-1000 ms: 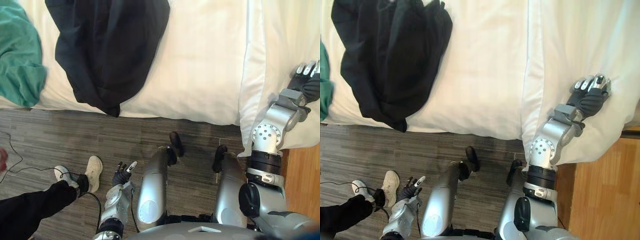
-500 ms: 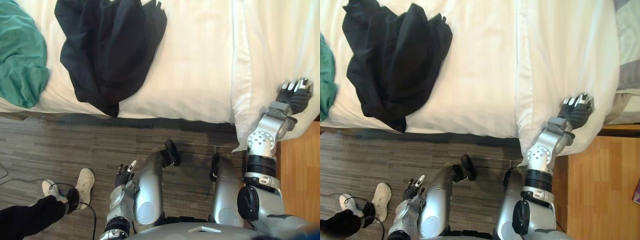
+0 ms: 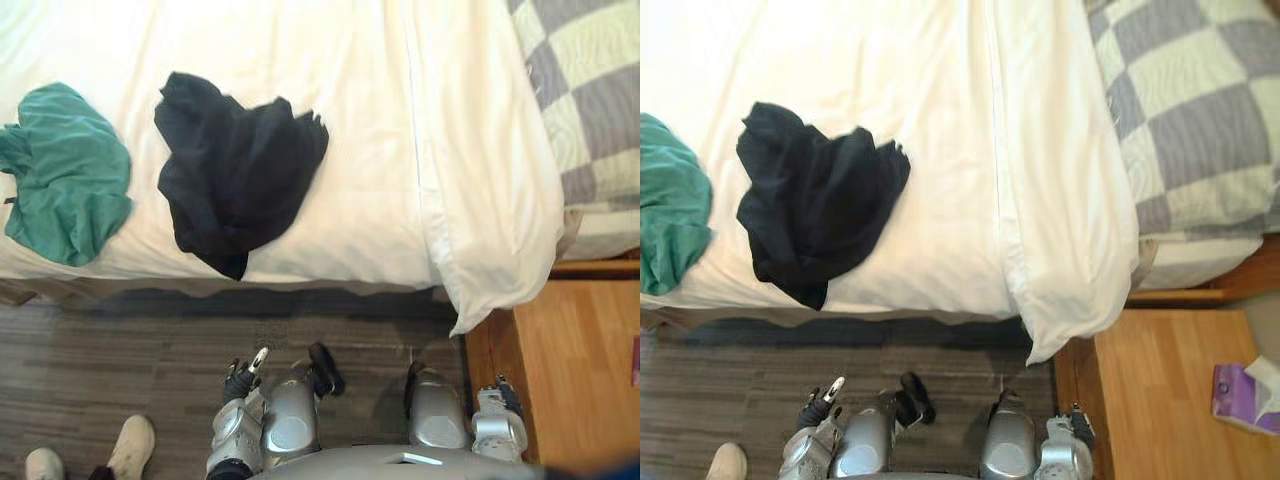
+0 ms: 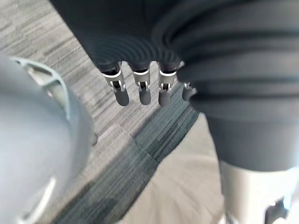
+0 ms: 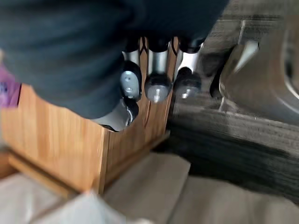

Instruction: Tidy the bed and pick cloth on bed and put in laundry

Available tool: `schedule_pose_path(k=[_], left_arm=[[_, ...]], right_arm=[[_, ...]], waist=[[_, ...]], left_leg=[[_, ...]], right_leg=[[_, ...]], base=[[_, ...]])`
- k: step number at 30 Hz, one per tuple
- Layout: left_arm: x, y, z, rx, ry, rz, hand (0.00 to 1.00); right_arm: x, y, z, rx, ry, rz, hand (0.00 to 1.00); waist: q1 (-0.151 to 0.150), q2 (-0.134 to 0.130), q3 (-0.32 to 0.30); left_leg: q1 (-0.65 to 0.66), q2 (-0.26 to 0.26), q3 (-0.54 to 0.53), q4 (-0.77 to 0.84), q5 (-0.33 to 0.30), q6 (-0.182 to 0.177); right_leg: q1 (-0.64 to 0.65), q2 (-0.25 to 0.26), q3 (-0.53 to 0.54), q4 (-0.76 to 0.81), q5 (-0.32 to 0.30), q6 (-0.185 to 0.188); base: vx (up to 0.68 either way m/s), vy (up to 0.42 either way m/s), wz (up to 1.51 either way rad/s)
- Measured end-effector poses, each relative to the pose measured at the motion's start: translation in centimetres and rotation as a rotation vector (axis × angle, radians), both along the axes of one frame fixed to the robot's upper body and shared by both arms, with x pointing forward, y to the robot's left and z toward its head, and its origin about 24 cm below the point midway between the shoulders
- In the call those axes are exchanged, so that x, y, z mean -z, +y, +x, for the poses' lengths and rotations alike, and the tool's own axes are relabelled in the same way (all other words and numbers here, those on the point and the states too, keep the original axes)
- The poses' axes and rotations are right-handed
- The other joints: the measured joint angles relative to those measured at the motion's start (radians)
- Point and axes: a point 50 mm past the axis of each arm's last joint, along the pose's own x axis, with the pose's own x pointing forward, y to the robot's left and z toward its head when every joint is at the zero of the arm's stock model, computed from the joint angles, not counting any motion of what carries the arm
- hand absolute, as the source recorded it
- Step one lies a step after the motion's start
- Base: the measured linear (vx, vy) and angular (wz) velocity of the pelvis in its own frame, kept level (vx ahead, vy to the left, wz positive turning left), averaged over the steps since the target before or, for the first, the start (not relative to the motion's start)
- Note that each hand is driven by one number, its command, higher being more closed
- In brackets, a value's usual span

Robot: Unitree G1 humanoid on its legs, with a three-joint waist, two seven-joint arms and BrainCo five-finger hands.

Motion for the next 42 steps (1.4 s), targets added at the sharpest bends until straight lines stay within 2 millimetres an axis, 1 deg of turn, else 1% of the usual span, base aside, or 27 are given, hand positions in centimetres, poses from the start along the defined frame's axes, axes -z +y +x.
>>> schedule_pose_path(k=[4, 9, 11, 13, 16, 17, 18, 20, 21, 22, 23, 25, 26, 27, 28, 29, 30, 32, 33, 34, 35, 36, 38, 39, 40, 41, 42], left_arm=[[0.4, -0.1, -0.7, 0.036, 0.042, 0.018, 0.00], [1.0, -0.6, -1.4, 0.155, 0.133, 0.085, 0.00], [1.1, -0.6, -1.6, 0.185, 0.162, 0.103, 0.00], [1.2, -0.6, -1.8, 0.200, 0.181, 0.111, 0.00], [1.3, -0.6, -2.0, 0.209, 0.197, 0.118, 0.00], [1.3, -0.6, -2.0, 0.209, 0.195, 0.117, 0.00], [1.2, -0.7, -1.6, 0.211, 0.185, 0.115, 0.00], [1.1, -1.0, -1.2, 0.193, 0.164, 0.101, 0.00], [0.9, -0.9, -1.0, 0.180, 0.152, 0.095, 0.00], [1.0, -1.0, -1.0, 0.185, 0.152, 0.094, 0.00], [1.0, -1.1, -1.0, 0.199, 0.155, 0.099, 0.00], [0.6, 0.1, -0.6, 0.217, 0.143, 0.143, 0.00], [0.7, 0.2, -0.8, 0.212, 0.151, 0.141, 0.00], [0.7, 0.2, -0.8, 0.212, 0.151, 0.142, 0.00], [0.5, 0.1, -0.7, 0.212, 0.142, 0.146, 0.00], [0.3, -0.2, -0.2, 0.227, 0.127, 0.156, 0.00], [0.3, -0.5, 0.0, 0.235, 0.119, 0.156, 0.00], [0.4, -1.9, 0.0, 0.248, 0.103, 0.135, 0.00], [0.4, -2.3, -0.1, 0.255, 0.105, 0.126, 0.00], [0.2, -1.5, 0.2, 0.259, 0.094, 0.152, 0.00], [-0.1, -0.5, 0.4, 0.261, 0.091, 0.183, 0.00], [-0.2, 0.6, 0.2, 0.256, 0.105, 0.218, 0.00], [-0.1, 1.1, 0.1, 0.293, 0.126, 0.250, 0.00], [0.0, 1.1, 0.0, 0.349, 0.145, 0.273, 0.00], [0.1, 1.1, 0.0, 0.372, 0.156, 0.285, 0.00], [0.1, 1.3, -0.1, 0.412, 0.170, 0.306, 0.00], [0.1, 1.4, 0.0, 0.448, 0.175, 0.325, 0.00]], right_arm=[[1.1, 1.0, -1.7, -0.189, 0.121, -0.024, 0.00], [2.2, 2.0, -3.8, -0.457, 0.257, -0.072, 0.00], [2.4, 2.0, -4.6, -0.476, 0.280, -0.072, 0.00], [2.5, 2.0, -5.0, -0.473, 0.293, -0.068, 0.00], [2.7, 2.3, -5.3, -0.495, 0.308, -0.050, 0.00], [2.7, 2.1, -5.2, -0.494, 0.309, -0.051, 0.00], [2.7, 1.9, -5.2, -0.493, 0.307, -0.055, 0.00], [2.6, 1.4, -5.2, -0.492, 0.301, -0.068, 0.00], [2.5, 1.2, -5.1, -0.493, 0.301, -0.074, 0.00], [2.5, 1.0, -5.0, -0.489, 0.298, -0.078, 0.00], [2.5, 0.9, -5.1, -0.482, 0.300, -0.080, 0.00], [2.6, 1.5, -5.2, -0.504, 0.306, -0.074, 0.00], [2.5, 1.0, -5.1, -0.507, 0.309, -0.089, 0.00], [2.4, 0.7, -5.2, -0.519, 0.318, -0.102, 0.00], [2.4, 0.2, -5.8, -0.536, 0.341, -0.117, 0.00], [2.4, -0.1, -6.2, -0.541, 0.352, -0.124, 0.00], [2.4, -0.2, -6.3, -0.544, 0.357, -0.126, 0.00], [2.5, -0.6, -7.1, -0.561, 0.382, -0.140, 0.00], [2.4, -0.9, -7.1, -0.574, 0.389, -0.153, 0.00], [2.8, -0.2, -7.1, -0.582, 0.402, -0.124, 0.00], [3.0, 0.9, -7.5, -0.584, 0.403, -0.091, 0.00], [3.1, 1.8, -7.9, -0.588, 0.405, -0.064, 0.00], [3.2, 2.3, -7.7, -0.627, 0.408, -0.069, 0.00], [3.0, 1.6, -6.4, -0.661, 0.391, -0.107, 0.00], [2.9, 1.5, -6.0, -0.685, 0.387, -0.120, 0.00], [2.8, 1.3, -5.3, -0.744, 0.383, -0.153, 0.00], [2.7, 1.1, -4.6, -0.804, 0.381, -0.188, 0.00]], waist=[[0.002, -0.031, -0.080], [-0.001, -0.032, -0.116], [-0.004, -0.028, -0.117], [-0.002, -0.029, -0.125], [0.004, -0.033, -0.143], [0.005, -0.032, -0.139], [0.003, -0.022, -0.127], [0.000, -0.006, -0.113], [0.005, 0.005, -0.109], [0.007, 0.008, -0.108], [0.006, 0.006, -0.109], [0.004, -0.040, -0.099], [0.000, -0.027, -0.092], [-0.003, -0.024, -0.088], [-0.007, -0.028, -0.090], [-0.007, -0.032, -0.093], [-0.008, -0.031, -0.093], [-0.015, 0.003, -0.108], [-0.016, 0.014, -0.114], [-0.019, -0.014, -0.110], [-0.029, -0.049, -0.113], [-0.031, -0.070, -0.134], [-0.024, -0.083, -0.146], [-0.019, -0.080, -0.147], [-0.020, -0.076, -0.145], [-0.027, -0.071, -0.142], [-0.031, -0.064, -0.137]], left_leg=[[0.080, -0.039, 0.001, -0.126, 0.049, -0.001], [0.208, -0.072, -0.013, -0.315, 0.128, -0.027], [0.244, -0.063, -0.024, -0.363, 0.153, -0.042], [0.268, -0.063, -0.026, -0.396, 0.171, -0.053], [0.285, -0.066, -0.007, -0.423, 0.185, -0.061], [0.279, -0.064, -0.002, -0.381, 0.162, -0.061], [0.236, -0.036, -0.009, -0.253, 0.105, -0.055], [0.168, 0.022, -0.025, -0.067, 0.048, -0.043], [0.140, 0.052, -0.031, 0.006, 0.033, -0.037], [0.135, 0.056, -0.039, 0.012, 0.033, -0.037], [0.133, 0.053, -0.039, 0.007, 0.033, -0.037], [0.104, 0.045, -0.054, 0.042, 0.005, -0.053], [0.093, 0.111, -0.073, 0.093, -0.026, -0.061], [0.094, 0.146, -0.073, 0.107, -0.031, -0.071], [0.098, 0.197, -0.088, 0.115, -0.024, -0.083], [0.097, 0.239, -0.110, 0.099, -0.010, -0.105], [0.096, 0.258, -0.126, 0.087, -0.001, -0.115], [0.102, 0.323, -0.199, 0.003, 0.071, -0.131], [0.112, 0.324, -0.220, -0.018, 0.090, -0.135], [0.104, 0.283, -0.235, 0.007, 0.088, -0.270], [0.095, 0.233, -0.240, 0.025, 0.063, -0.273], [0.058, 0.218, -0.257, 0.090, 0.020, -0.266], [0.034, 0.201, -0.241, 0.145, -0.034, -0.243], [0.029, 0.191, -0.184, 0.143, -0.051, -0.203], [0.029, 0.189, -0.168, 0.133, -0.046, -0.190], [0.041, 0.169, -0.139, 0.095, -0.030, -0.158], [0.071, 0.149, -0.117, 0.040, -0.009, -0.127]], right_leg=[[0.092, 0.003, -0.036, -0.115, 0.044, 0.003], [0.136, 0.028, -0.061, -0.088, 0.062, 0.000], [0.128, 0.044, -0.059, -0.029, 0.062, -0.002], [0.131, 0.058, -0.062, -0.024, 0.064, -0.024], [0.173, 0.069, -0.062, -0.119, 0.055, -0.044], [0.202, 0.067, -0.061, -0.150, 0.051, -0.049], [0.213, 0.063, -0.063, -0.152, 0.051, -0.049], [0.221, 0.062, -0.066, -0.143, 0.051, -0.049], [0.219, 0.062, -0.067, -0.133, 0.050, -0.047], [0.212, 0.061, -0.068, -0.127, 0.046, -0.042], [0.201, 0.058, -0.068, -0.121, 0.041, -0.034], [0.182, 0.014, -0.054, -0.113, 0.001, -0.026], [0.167, 0.009, -0.052, -0.080, -0.001, -0.029], [0.158, -0.004, -0.049, -0.055, -0.001, -0.029], [0.124, -0.045, -0.035, -0.008, -0.006, -0.024], [0.092, -0.092, -0.028, 0.029, -0.018, 0.000], [0.080, -0.114, -0.026, 0.042, -0.026, 0.023], [0.045, -0.165, -0.020, 0.074, -0.036, 0.112], [0.044, -0.172, -0.020, 0.073, -0.028, 0.132], [0.066, -0.224, -0.002, 0.049, -0.012, 0.137], [0.103, -0.257, -0.006, -0.016, 0.064, 0.138], [0.132, -0.265, -0.015, -0.104, 0.196, 0.119], [0.136, -0.276, -0.020, -0.201, 0.380, 0.080], [0.107, -0.287, -0.095, -0.250, 0.533, -0.035], [0.082, -0.287, -0.139, -0.211, 0.508, -0.063], [0.060, -0.268, -0.247, -0.127, 0.425, -0.052], [0.063, -0.207, -0.309, -0.053, 0.342, -0.033]], base=[[0.17, -0.036, 0.04], [0.11, -0.058, 0.03], [0.08, -0.098, 0.10], [0.06, -0.076, 0.01], [0.08, -0.096, -0.16], [0.08, -0.125, -0.17], [0.04, -0.081, -0.08], [-0.02, -0.012, -0.05], [-0.06, 0.030, -0.09], [-0.06, 0.034, -0.06], [-0.07, 0.015, 0.03], [-0.05, -0.024, -0.09], [-0.05, -0.041, -0.18], [-0.08, 0.041, -0.17], [-0.11, 0.293, -0.09], [-0.11, 0.368, -0.03], [-0.09, 0.492, 0.09], [-0.05, 0.537, 0.25], [-0.03, 0.657, 0.38], [-0.01, 0.660, 0.41], [-0.01, 0.775, 0.44], [-0.01, 0.607, 0.15], [-0.03, 0.675, -0.28], [-0.02, 0.666, -0.45], [0.00, 0.540, -0.48], [0.02, 0.417, -0.27], [0.02, 0.378, -0.23]])
